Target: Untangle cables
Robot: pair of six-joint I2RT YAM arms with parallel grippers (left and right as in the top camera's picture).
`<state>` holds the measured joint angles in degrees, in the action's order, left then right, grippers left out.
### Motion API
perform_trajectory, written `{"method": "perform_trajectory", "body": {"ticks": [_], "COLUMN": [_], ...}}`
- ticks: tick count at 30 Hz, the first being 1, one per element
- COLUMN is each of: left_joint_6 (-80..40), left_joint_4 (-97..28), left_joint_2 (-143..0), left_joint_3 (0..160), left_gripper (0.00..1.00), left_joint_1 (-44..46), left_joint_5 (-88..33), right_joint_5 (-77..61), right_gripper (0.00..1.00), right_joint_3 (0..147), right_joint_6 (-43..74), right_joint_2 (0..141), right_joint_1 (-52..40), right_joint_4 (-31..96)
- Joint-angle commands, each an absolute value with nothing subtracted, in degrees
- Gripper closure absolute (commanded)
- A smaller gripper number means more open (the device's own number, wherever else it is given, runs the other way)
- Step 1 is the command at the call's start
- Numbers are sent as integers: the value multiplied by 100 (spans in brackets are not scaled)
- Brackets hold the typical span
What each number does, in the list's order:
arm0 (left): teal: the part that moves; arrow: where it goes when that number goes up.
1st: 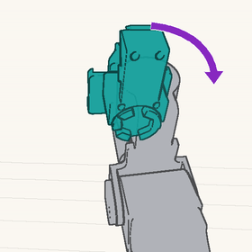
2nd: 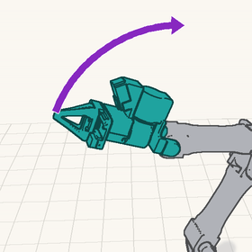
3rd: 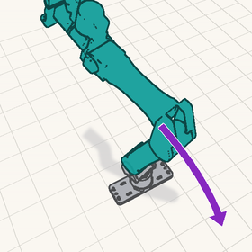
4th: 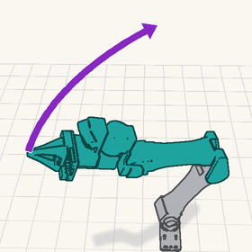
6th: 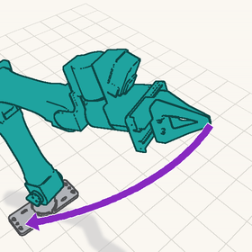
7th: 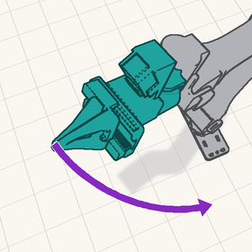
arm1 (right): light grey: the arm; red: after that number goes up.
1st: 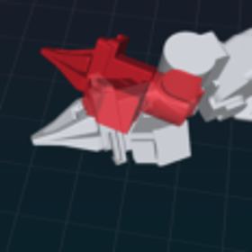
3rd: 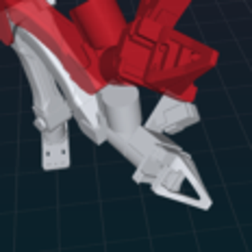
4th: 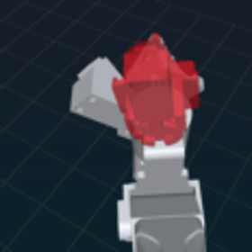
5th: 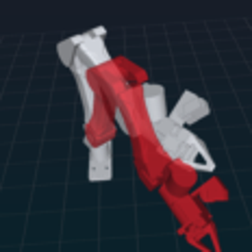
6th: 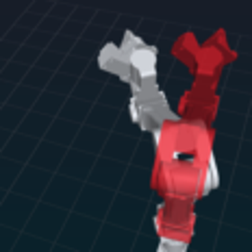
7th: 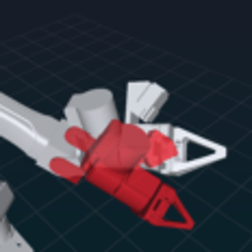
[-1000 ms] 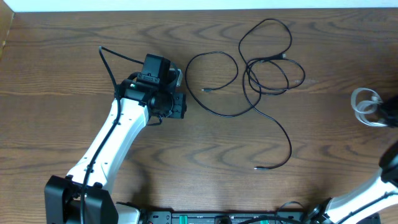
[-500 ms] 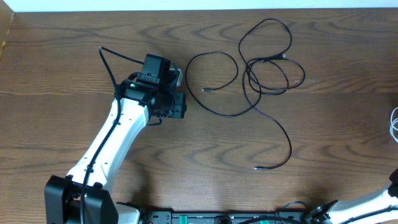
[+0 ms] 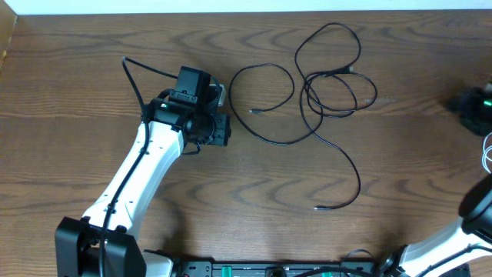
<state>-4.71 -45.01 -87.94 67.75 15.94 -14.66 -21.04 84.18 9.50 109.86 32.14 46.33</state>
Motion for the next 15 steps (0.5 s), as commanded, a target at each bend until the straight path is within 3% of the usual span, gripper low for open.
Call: {"method": "perform_trajectory", "body": {"ticks": [1,15], "left_joint_6": [-521,-519], "left_joint_4": [-4517,-4515], "left_joint_2": [-8680,-8680], "left_joint_3": [6748,6748], "left_gripper": [49,49], "left_joint_1": [1577,1577], "left_joint_5": [-1409,-1409], "right_joint_5": [-2504,-1669], "right_gripper": [43,39], "right_joint_3": [8475,8464], "right_joint_6": [-25,-325], "right_joint_2": [10916,10919], "right_joint_1": [2408,-585], "right_joint_4": [4786,4720]}}
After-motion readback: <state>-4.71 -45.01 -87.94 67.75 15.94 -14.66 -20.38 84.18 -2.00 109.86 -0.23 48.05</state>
